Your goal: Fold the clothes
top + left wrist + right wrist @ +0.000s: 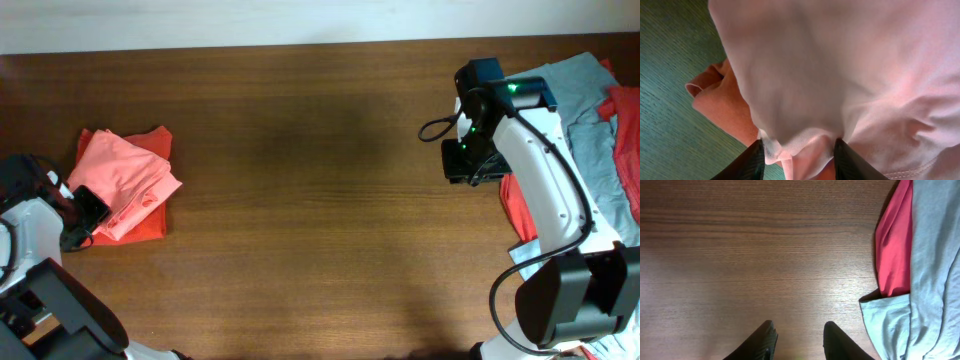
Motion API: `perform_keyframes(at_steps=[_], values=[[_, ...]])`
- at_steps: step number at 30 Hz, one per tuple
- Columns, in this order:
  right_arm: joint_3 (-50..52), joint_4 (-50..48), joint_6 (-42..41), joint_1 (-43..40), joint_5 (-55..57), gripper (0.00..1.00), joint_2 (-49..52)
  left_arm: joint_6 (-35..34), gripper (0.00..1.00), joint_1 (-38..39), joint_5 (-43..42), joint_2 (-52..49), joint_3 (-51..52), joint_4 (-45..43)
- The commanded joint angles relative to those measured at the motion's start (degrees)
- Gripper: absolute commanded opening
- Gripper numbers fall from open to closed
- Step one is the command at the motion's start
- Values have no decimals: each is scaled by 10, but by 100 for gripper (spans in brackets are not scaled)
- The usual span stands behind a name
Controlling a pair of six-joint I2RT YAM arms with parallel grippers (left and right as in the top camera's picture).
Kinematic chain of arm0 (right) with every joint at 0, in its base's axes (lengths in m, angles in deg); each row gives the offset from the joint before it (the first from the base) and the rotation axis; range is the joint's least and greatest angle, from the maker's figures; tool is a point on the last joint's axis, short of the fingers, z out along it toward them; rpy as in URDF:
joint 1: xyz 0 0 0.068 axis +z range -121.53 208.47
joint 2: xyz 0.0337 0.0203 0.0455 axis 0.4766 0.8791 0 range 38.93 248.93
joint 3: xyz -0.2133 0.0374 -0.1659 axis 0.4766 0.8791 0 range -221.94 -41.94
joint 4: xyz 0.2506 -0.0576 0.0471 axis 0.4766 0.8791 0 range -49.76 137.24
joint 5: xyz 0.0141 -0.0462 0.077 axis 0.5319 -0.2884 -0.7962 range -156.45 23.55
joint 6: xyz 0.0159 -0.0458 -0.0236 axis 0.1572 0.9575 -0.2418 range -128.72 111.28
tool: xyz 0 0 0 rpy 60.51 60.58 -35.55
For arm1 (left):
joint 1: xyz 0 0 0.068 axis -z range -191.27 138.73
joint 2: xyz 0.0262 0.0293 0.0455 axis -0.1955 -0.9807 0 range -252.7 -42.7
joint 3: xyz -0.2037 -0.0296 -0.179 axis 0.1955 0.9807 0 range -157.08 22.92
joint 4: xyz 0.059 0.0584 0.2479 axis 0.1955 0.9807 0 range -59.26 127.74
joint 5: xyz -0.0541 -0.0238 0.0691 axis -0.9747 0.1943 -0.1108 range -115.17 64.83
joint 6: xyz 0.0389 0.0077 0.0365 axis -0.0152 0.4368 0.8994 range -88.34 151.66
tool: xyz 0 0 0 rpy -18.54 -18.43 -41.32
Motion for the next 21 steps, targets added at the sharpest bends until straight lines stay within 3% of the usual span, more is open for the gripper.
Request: perform_keyframes(at_steps=[1, 13, 18, 19, 21], values=[[-9, 5, -2, -4, 5, 37, -11, 9, 48, 1, -2, -3, 5, -1], [-9, 6, -2, -4, 5, 37, -11, 9, 50, 1, 15, -22, 5, -6], [-9, 7, -2, -4, 5, 37, -11, 9, 31, 1, -28, -51, 5, -8], [-9, 7, -2, -4, 5, 37, -11, 14, 21, 1, -50, -52, 5, -10], [-9, 7, -2, -4, 5, 37, -11, 18, 17, 1, -79, -50, 4, -13]])
